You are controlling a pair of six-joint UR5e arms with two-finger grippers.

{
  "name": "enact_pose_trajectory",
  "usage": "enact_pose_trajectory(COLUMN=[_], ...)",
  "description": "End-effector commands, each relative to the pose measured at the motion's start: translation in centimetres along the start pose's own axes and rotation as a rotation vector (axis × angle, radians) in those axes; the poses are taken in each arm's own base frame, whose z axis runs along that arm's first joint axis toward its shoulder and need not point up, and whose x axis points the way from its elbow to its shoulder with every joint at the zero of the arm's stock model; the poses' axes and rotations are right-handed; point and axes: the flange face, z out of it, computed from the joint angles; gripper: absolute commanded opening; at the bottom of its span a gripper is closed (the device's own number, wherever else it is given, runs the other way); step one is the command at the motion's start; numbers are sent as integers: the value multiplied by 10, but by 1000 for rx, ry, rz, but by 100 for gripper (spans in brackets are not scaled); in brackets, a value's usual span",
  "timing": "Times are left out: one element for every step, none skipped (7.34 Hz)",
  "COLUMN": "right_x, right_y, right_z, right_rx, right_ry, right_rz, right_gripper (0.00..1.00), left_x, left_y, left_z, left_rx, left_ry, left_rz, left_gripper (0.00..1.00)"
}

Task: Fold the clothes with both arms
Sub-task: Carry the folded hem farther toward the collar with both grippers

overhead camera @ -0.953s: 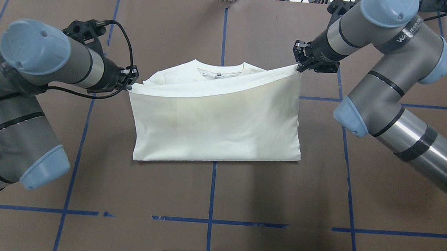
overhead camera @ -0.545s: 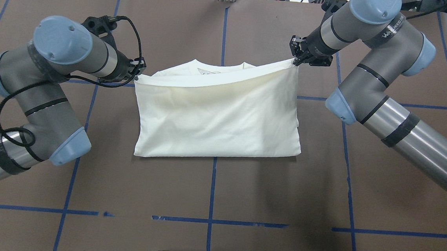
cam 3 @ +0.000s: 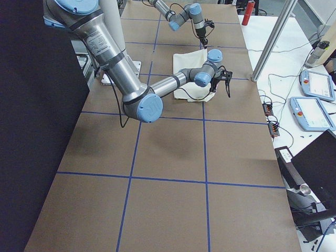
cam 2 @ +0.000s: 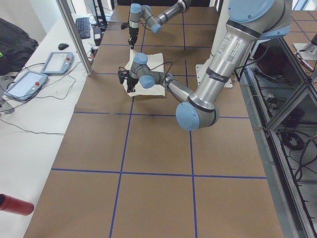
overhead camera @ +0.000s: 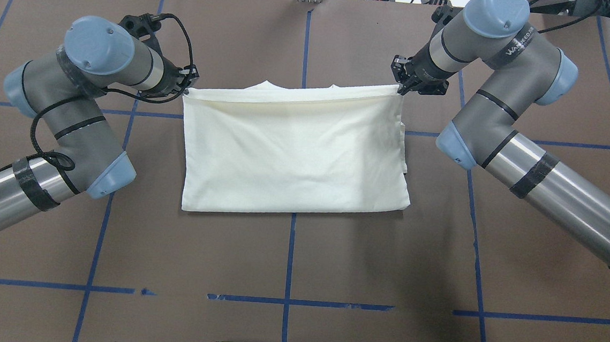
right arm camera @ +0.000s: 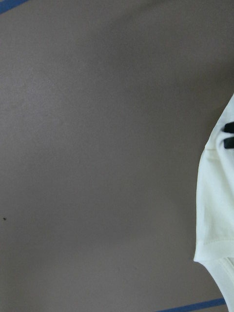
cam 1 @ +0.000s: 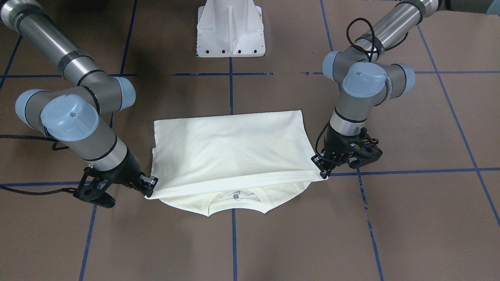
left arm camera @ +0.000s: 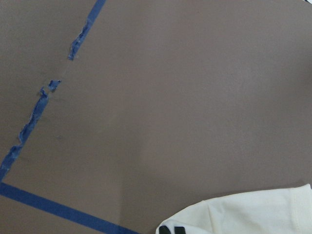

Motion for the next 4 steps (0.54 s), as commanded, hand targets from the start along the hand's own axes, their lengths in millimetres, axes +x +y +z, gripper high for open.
enact_pose_trajectory(right_x=[-4,-4,-5,-8], right_y=[-2,-2,-2,4], right_z=[3,3,2,6], right_rx=[0,1,1,-5], right_ry=[5,3,3,3], right_rz=[2,0,-1,-7], right_gripper=[0,0,0,0], left_x=[0,13,26,28], left_y=[-6,-8,-9,-10], left_z=[3,2,7,8], left_rx=[7,8,5,5], left_ry=[6,15,14,12], left_rz=[-2,-3,-4,-6], left_gripper=[0,0,0,0])
